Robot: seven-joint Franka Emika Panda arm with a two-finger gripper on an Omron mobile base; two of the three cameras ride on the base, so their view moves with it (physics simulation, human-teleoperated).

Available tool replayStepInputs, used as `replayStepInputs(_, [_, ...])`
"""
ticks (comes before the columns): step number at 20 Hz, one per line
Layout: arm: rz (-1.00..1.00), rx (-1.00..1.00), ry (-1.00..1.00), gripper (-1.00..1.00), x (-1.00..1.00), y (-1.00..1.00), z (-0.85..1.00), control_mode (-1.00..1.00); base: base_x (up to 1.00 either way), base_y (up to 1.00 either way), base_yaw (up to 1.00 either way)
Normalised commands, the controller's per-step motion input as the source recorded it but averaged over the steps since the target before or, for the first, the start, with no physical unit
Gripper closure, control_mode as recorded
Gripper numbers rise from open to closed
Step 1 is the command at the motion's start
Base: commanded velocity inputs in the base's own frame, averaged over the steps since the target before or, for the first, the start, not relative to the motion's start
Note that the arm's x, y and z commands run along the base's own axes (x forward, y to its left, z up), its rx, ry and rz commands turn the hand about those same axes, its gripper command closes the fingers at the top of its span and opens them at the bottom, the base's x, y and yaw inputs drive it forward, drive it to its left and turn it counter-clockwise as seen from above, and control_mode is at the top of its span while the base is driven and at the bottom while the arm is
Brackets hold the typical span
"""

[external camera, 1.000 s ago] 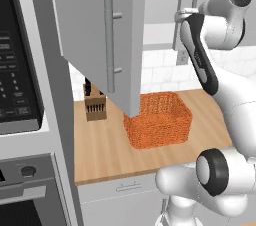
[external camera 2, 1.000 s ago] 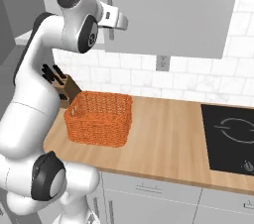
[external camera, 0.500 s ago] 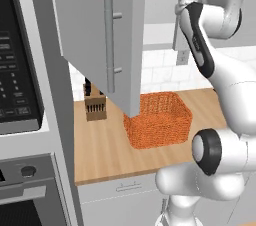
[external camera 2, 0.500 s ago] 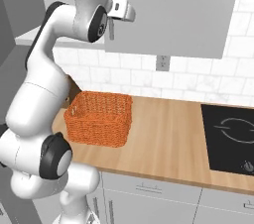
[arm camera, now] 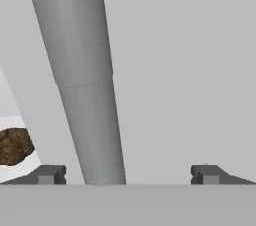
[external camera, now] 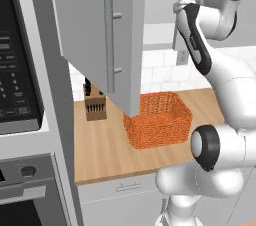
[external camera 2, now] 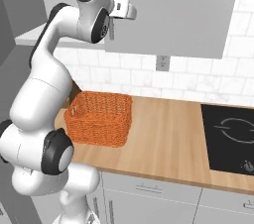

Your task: Open the cabinet, pick up the bread from the cabinet and place it in the basket. Then move the basket to the dining counter.

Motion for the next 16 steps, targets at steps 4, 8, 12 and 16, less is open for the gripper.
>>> replayStepInputs(4, [0.02, 0.0, -0.14, -1.0, 0.38, 0.01, -0.17, -1.0, 0.0, 0.0, 0.0])
replayStepInputs(8, [0.0, 0.0, -0.05, 1.0, 0.41, 0.29, -0.05, -1.0, 0.0, 0.0, 0.0])
replayStepInputs(12, [0.0, 0.0, 0.0, 1.0, 0.25, 0.11, 0.0, -1.0, 0.0, 0.0, 0.0])
replayStepInputs(16, [0.0, 0.0, 0.0, 1.0, 0.03, -0.03, -0.02, -1.0, 0.0, 0.0, 0.0])
